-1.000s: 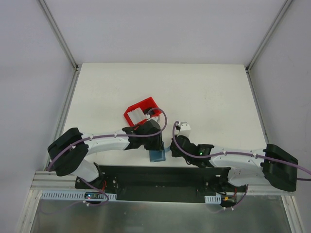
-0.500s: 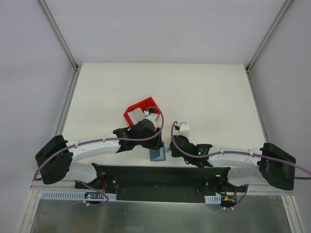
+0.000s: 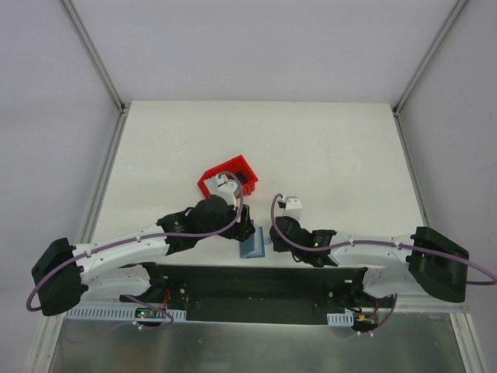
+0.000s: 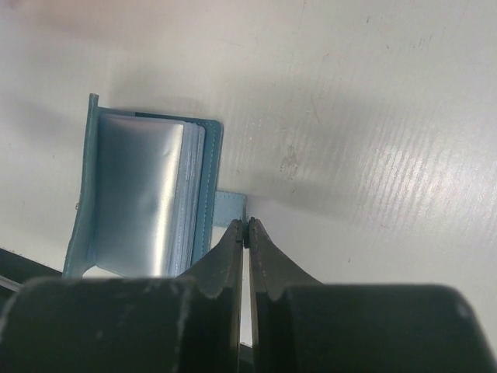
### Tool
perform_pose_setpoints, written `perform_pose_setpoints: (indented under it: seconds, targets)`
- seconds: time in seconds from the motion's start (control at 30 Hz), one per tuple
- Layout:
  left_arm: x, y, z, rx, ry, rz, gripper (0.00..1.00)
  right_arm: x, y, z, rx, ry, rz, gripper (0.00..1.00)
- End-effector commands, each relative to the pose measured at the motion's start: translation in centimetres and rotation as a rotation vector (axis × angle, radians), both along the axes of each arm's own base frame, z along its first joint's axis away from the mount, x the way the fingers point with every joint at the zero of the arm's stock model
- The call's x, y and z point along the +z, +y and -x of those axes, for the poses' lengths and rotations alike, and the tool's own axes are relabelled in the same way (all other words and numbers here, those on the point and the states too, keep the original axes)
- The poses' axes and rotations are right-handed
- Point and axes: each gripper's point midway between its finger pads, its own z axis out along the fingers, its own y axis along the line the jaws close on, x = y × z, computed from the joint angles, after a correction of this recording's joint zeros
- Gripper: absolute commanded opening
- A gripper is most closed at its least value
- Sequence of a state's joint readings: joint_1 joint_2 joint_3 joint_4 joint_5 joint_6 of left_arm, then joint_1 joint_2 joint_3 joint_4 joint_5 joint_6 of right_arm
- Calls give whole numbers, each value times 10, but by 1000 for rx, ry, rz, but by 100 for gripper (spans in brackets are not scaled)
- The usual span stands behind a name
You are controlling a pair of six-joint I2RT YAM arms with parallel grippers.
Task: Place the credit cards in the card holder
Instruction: Close the card holder at the center of the board.
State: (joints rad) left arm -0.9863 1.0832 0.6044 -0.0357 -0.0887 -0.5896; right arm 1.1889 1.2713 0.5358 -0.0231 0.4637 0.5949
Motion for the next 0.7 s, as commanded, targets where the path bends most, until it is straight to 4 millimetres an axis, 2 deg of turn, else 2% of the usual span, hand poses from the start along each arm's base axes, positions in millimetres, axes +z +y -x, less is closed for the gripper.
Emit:
perform_pose_setpoints:
  seconds: [0.0,0.17,0.33,0.4,0.43,0.53,0.67]
  targets:
    - [21,7,-5,7,-77,50,70,14,9,-6,-15,-13,-40,5]
    - [19,24,-4,49,-88,51,71,14,10,-6,-14,-15,-40,6]
    - [-8,42,-5,116,-5,11,54,13,7,-5,-10,-19,-29,7]
    - [-22,46,-1,145,50,7,51,11,6,-5,-8,-17,-22,7]
    - [-26,48,0,161,78,11,47,10,6,-5,-8,-15,-22,7]
    - [-33,46,3,165,109,11,46,12,7,-5,-6,-16,-25,7]
    - [-32,34,7,93,114,38,42,15,9,-7,-5,-22,-26,7]
